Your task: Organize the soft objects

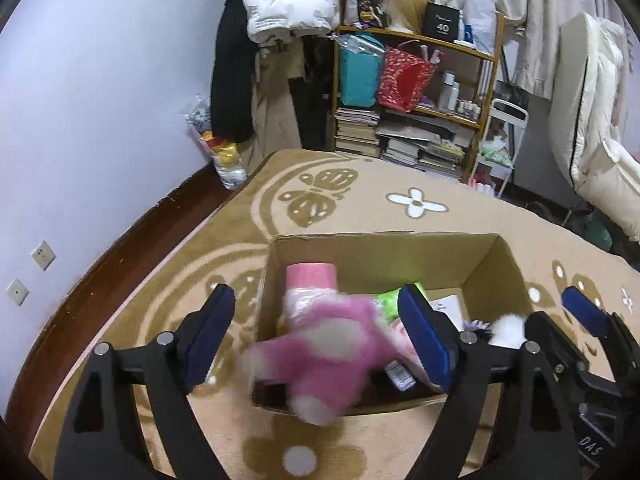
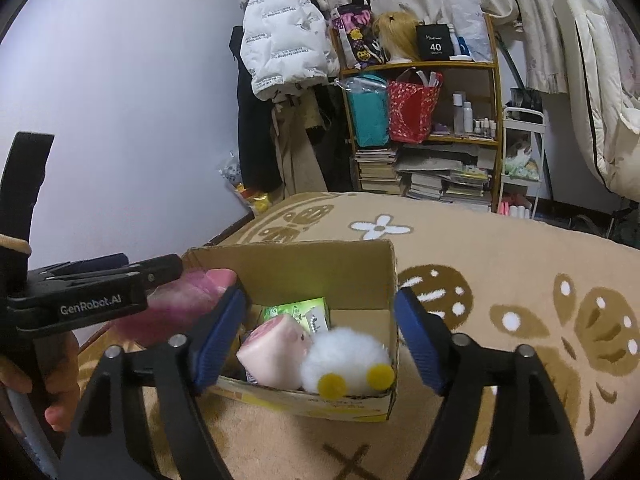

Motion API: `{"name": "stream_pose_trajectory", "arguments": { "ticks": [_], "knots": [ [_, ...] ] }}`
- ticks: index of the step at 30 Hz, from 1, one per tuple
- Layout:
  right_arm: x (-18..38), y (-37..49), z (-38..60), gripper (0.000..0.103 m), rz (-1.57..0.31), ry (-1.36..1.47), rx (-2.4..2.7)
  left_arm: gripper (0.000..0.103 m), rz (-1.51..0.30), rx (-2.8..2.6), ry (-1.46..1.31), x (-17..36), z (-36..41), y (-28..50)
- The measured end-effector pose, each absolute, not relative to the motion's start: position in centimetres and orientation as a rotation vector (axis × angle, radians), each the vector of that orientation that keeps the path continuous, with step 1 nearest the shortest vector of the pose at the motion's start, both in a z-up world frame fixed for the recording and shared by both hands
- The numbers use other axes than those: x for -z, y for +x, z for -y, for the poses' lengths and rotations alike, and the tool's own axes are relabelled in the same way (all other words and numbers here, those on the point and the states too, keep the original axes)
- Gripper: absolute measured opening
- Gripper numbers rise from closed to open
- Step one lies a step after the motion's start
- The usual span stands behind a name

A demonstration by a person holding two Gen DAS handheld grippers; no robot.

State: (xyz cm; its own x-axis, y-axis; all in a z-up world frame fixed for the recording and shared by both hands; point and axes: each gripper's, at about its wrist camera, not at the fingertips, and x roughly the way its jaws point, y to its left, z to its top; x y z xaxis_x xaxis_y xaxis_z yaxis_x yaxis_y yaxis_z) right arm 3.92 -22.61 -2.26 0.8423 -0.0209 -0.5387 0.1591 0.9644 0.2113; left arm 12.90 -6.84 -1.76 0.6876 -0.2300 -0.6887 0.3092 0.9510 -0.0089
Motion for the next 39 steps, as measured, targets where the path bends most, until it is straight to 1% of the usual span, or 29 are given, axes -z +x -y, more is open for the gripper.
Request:
{"name": "stream_pose_trajectory", "arguments": {
  "ticks": [1,2,5,15,25,30,34,39],
  "knots": [
    [2.3,3.9,22.6,0.086,-0.565,0.257,0.094,0.097,-0.754,0.294,0.120,1.8,6.7,12.8],
    [2.4,4.0,22.7,0.090,-0.570,0.260,0.093,0.100,-0.752,0.291,0.130,1.7,6.6,12.8],
    [2.3,3.7,22.4,0.103,-0.581,0.248,0.108,0.101,-0.719,0.273,0.156,1.3,6.0,12.1],
    [1.3,2.1,22.0,0.103,-0.574,0.257,0.106,0.102,-0.662,0.221,0.132,-1.5,3.3,9.1],
    [-2.5,-1.8,20.1,0.103,-0.512,0.236,0.082,0.102,-0.597,0.234,0.178,-4.9,2.0,4.5],
    [-4.6,-4.2,19.6,0.103,-0.447,0.228,0.068,0.102,-0.574,0.240,0.182,-5.8,1.4,2.3],
    [-5.7,-5.3,19.2,0.103,-0.435,0.221,0.066,0.102,-0.558,0.239,0.141,-6.0,0.5,0.9],
    [-5.6,-6.6,18.6,0.103,-0.443,0.207,0.058,0.102,-0.542,0.230,0.165,-6.0,-0.1,-0.7]
  ]
}}
